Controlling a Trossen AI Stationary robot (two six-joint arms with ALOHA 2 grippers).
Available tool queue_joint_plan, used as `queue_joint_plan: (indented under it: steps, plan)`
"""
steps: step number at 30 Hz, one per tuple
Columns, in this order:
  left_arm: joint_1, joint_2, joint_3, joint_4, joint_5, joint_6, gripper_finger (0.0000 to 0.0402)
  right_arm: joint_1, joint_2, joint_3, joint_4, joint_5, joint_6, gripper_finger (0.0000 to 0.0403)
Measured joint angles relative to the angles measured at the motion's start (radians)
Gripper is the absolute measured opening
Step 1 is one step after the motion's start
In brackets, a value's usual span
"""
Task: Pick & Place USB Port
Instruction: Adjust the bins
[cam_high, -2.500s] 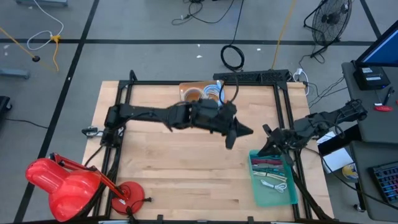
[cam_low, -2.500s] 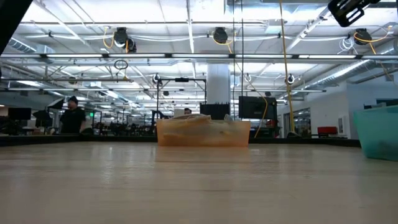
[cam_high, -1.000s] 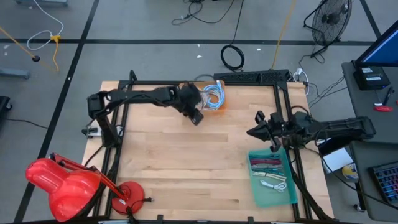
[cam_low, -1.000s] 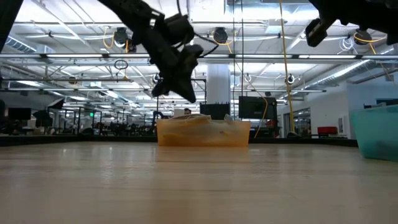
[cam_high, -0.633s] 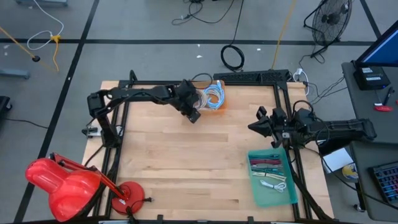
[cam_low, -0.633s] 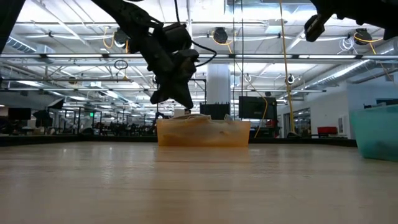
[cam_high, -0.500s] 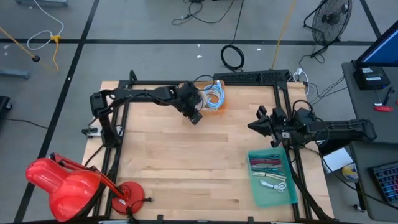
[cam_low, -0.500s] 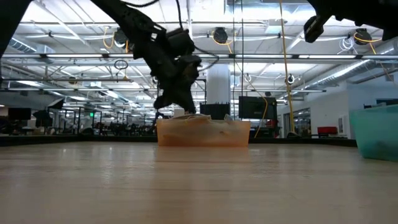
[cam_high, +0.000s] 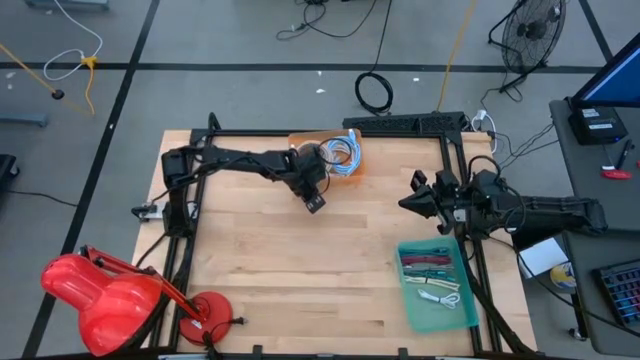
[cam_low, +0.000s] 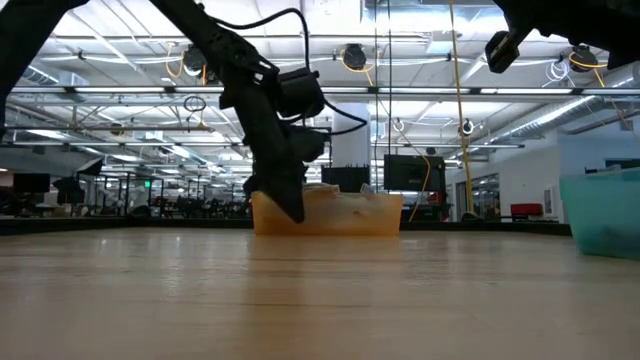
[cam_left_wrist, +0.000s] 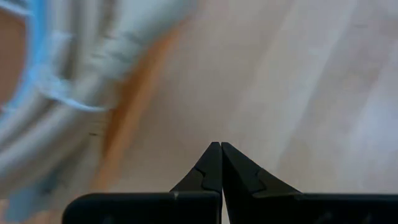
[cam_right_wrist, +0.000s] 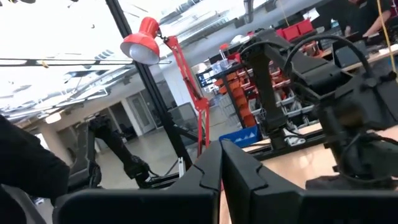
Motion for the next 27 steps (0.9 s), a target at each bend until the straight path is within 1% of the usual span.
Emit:
queue_joint_plan:
  steps: [5, 8, 14, 17, 21, 23, 27]
  plan:
    - [0.031, 0.004, -0.001, 0.002, -0.039, 0.002, 0.0, -0.001, 0.0, 0.0, -0.004, -0.004, 0.0, 0.0]
    - [0.051, 0.004, -0.001, 0.013, -0.044, 0.003, 0.0, -0.001, 0.0, 0.0, -0.008, -0.023, -0.001, 0.0]
    - [0.093, 0.004, -0.001, 0.051, -0.081, -0.005, 0.0, -0.001, 0.0, 0.0, -0.011, -0.024, 0.018, 0.0]
    - [0.105, 0.01, -0.001, 0.057, -0.08, -0.005, 0.0, -0.001, 0.0, 0.0, -0.018, -0.024, 0.018, 0.0]
    - [0.112, 0.018, -0.001, 0.066, -0.008, -0.011, 0.0, -0.001, 0.0, 0.0, -0.044, -0.03, 0.014, 0.0]
    - [0.098, 0.012, -0.001, 0.073, 0.047, -0.014, 0.0, -0.001, 0.0, 0.0, -0.07, -0.047, -0.001, 0.0]
    - [0.023, -0.037, -0.001, 0.072, 0.132, -0.01, 0.0, -0.001, 0.0, 0.0, -0.14, -0.044, -0.008, 0.0]
